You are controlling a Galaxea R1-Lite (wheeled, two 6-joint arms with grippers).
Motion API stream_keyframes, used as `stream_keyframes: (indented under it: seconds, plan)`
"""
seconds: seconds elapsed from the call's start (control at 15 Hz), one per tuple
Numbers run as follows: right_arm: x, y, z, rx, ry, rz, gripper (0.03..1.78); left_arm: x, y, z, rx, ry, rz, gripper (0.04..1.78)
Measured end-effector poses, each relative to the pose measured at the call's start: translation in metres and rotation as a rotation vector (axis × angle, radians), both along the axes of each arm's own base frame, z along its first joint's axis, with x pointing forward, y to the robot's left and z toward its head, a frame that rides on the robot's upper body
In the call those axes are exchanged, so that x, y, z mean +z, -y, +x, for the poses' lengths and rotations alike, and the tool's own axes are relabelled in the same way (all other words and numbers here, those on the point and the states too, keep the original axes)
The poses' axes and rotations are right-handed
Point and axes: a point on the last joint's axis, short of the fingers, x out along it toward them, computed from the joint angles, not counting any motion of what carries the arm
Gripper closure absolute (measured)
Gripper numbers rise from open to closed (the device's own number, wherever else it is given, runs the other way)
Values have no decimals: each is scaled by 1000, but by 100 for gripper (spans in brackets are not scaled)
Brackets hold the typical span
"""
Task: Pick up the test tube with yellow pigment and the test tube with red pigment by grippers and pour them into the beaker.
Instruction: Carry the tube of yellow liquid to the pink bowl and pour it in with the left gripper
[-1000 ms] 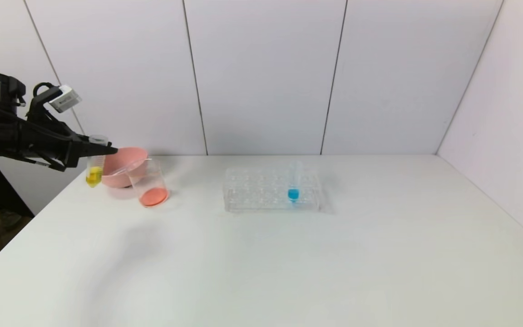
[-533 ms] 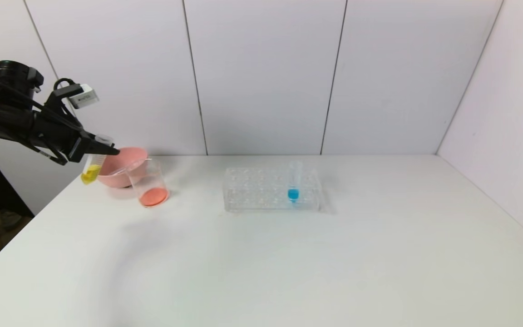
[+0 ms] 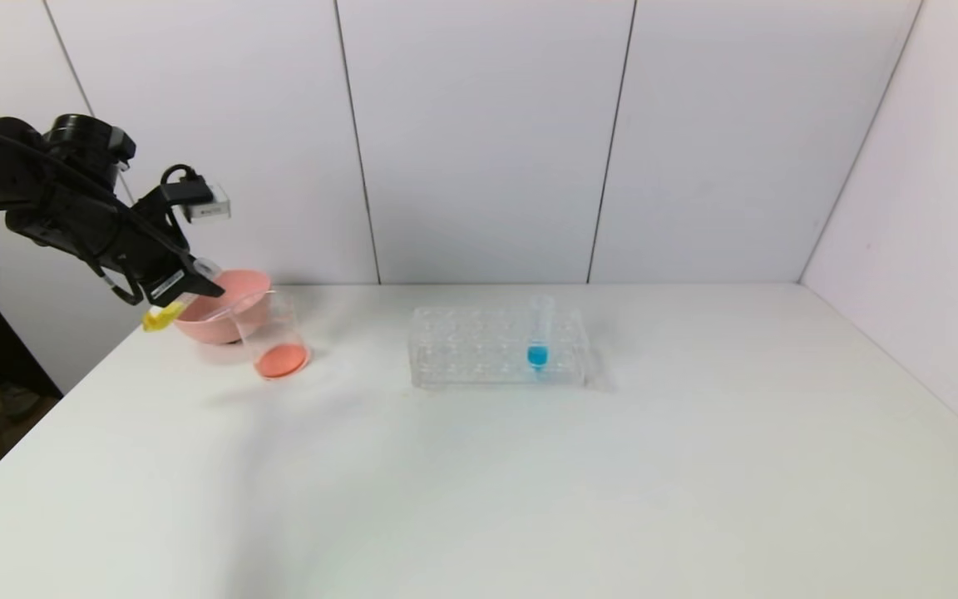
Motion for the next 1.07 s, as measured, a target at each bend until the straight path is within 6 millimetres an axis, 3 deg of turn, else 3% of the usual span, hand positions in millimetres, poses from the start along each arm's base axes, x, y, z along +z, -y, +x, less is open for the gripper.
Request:
stream_keyframes:
  seconds: [0.53, 1.07]
  plan:
    - [0, 0, 0, 0, 0, 0, 10, 8, 41, 5, -6, 43, 211, 136]
    - [0, 0, 0, 0, 0, 0, 10, 6, 66, -3, 3, -41, 367, 136]
